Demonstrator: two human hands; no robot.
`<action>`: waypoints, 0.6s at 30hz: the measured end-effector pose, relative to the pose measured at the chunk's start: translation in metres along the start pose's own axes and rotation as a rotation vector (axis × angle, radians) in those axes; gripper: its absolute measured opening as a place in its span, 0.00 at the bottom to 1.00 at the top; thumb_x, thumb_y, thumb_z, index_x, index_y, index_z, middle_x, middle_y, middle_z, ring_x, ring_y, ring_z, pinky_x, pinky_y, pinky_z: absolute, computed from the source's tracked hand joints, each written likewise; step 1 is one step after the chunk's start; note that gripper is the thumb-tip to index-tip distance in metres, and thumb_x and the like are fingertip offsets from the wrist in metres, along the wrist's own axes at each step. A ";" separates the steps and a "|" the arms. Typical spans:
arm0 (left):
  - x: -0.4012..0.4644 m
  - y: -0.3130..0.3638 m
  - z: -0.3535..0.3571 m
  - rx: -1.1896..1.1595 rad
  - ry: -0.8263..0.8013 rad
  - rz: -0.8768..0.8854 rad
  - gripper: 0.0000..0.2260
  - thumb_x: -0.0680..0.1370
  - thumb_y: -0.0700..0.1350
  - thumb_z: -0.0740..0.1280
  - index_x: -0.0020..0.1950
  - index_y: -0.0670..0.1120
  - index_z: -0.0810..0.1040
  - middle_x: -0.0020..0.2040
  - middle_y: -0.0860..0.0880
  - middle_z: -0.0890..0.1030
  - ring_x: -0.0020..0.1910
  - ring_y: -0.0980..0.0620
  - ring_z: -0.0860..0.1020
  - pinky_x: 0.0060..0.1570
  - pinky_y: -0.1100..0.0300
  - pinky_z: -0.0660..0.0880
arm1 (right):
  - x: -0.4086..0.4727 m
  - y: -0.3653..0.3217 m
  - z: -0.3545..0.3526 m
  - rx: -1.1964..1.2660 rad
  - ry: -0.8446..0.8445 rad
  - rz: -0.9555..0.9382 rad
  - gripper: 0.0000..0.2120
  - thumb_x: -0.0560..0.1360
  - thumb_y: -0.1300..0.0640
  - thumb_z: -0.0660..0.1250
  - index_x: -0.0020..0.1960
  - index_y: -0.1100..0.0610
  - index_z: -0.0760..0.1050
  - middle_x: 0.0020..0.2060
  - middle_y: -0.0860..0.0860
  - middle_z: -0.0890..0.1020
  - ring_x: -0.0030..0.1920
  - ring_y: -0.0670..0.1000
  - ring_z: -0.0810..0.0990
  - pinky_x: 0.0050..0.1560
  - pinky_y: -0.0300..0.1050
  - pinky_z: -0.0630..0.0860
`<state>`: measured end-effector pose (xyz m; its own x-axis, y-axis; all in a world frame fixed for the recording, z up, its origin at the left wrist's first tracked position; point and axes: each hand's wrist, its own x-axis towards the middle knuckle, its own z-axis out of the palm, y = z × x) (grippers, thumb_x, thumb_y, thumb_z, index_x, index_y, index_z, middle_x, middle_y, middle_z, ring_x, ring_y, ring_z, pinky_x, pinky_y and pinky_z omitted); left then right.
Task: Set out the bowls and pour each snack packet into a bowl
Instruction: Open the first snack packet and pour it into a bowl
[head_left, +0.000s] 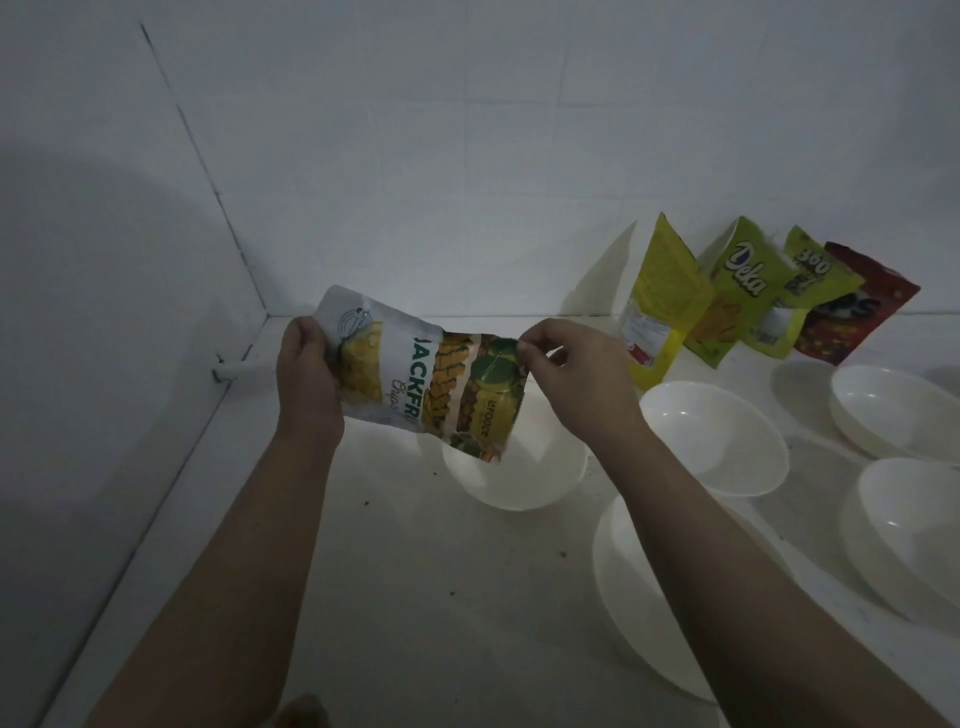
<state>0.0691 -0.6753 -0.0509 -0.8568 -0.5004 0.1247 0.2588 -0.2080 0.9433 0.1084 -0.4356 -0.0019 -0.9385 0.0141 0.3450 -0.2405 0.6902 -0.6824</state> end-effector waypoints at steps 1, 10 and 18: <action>0.000 0.000 -0.001 0.001 -0.006 0.003 0.17 0.84 0.41 0.53 0.35 0.47 0.65 0.25 0.59 0.70 0.26 0.62 0.67 0.29 0.68 0.64 | 0.001 0.001 0.000 -0.016 -0.008 -0.001 0.06 0.78 0.55 0.66 0.45 0.51 0.81 0.39 0.44 0.82 0.36 0.40 0.76 0.37 0.31 0.68; 0.001 -0.004 -0.014 0.033 -0.098 0.011 0.16 0.85 0.43 0.52 0.37 0.47 0.67 0.33 0.52 0.70 0.32 0.59 0.69 0.32 0.65 0.66 | 0.001 0.004 0.002 -0.041 -0.025 -0.004 0.06 0.78 0.55 0.66 0.47 0.51 0.83 0.40 0.42 0.82 0.35 0.39 0.75 0.36 0.30 0.66; 0.004 0.004 -0.022 -0.004 -0.173 -0.041 0.16 0.85 0.41 0.52 0.38 0.46 0.68 0.30 0.57 0.75 0.31 0.61 0.73 0.32 0.68 0.72 | -0.007 0.004 0.013 0.002 0.038 -0.016 0.06 0.78 0.56 0.66 0.44 0.52 0.81 0.39 0.44 0.82 0.35 0.42 0.75 0.36 0.30 0.66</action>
<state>0.0764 -0.6966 -0.0535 -0.9305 -0.3393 0.1378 0.2236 -0.2284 0.9475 0.1111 -0.4426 -0.0157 -0.9244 0.0301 0.3802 -0.2563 0.6892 -0.6777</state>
